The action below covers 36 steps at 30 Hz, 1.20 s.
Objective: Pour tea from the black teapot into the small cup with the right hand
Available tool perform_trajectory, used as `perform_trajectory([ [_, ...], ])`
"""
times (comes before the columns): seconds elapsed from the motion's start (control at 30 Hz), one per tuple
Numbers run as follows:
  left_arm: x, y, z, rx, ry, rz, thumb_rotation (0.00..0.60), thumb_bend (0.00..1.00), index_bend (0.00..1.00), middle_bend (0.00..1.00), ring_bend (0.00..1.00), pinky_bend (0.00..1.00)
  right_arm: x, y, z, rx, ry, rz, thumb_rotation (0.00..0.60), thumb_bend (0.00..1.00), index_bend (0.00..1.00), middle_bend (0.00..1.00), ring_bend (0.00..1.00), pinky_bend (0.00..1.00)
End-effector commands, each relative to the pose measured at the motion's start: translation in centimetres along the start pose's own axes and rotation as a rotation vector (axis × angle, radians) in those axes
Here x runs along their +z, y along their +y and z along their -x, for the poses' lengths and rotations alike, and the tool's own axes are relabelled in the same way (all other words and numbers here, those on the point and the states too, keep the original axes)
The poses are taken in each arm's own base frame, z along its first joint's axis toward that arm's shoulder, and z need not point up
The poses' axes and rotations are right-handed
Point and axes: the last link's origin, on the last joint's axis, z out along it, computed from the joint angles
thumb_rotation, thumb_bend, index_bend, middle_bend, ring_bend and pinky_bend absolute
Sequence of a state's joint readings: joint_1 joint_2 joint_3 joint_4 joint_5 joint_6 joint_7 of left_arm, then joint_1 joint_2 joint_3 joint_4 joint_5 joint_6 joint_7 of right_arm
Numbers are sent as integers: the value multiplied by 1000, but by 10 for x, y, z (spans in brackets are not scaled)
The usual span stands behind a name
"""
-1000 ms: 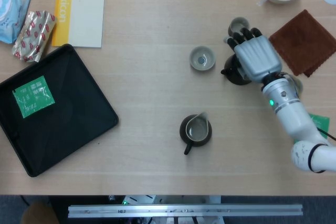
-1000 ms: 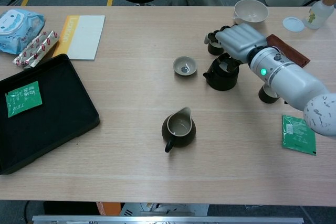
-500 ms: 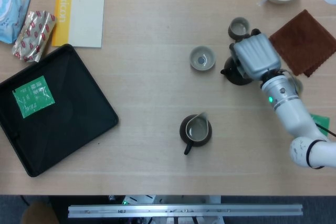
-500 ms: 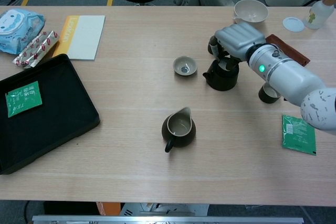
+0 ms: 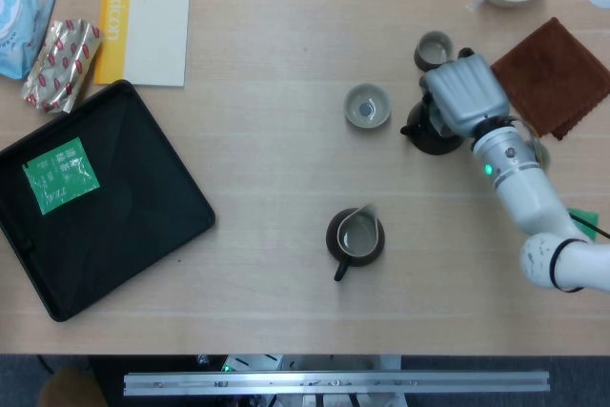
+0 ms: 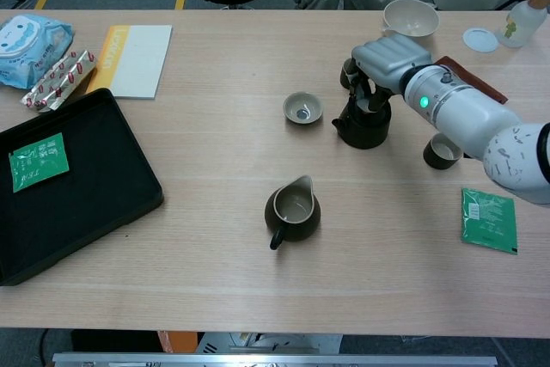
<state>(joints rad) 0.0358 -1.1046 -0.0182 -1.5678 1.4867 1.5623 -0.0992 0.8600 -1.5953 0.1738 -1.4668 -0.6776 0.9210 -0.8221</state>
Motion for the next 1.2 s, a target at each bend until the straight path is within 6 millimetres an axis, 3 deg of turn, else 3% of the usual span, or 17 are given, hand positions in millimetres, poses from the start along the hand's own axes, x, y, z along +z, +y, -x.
perform_trajectory([
  [0.03, 0, 0, 0, 0, 0, -2, 600, 392, 146, 195, 138, 137, 1, 1, -3, 6, -7, 0, 600, 370, 663, 598, 517, 275],
  [1.2, -3, -1, -5, 5, 10, -9, 600, 392, 146, 194, 138, 137, 4, 9, -17, 105, -122, -13, 600, 369, 788, 707, 641, 276],
])
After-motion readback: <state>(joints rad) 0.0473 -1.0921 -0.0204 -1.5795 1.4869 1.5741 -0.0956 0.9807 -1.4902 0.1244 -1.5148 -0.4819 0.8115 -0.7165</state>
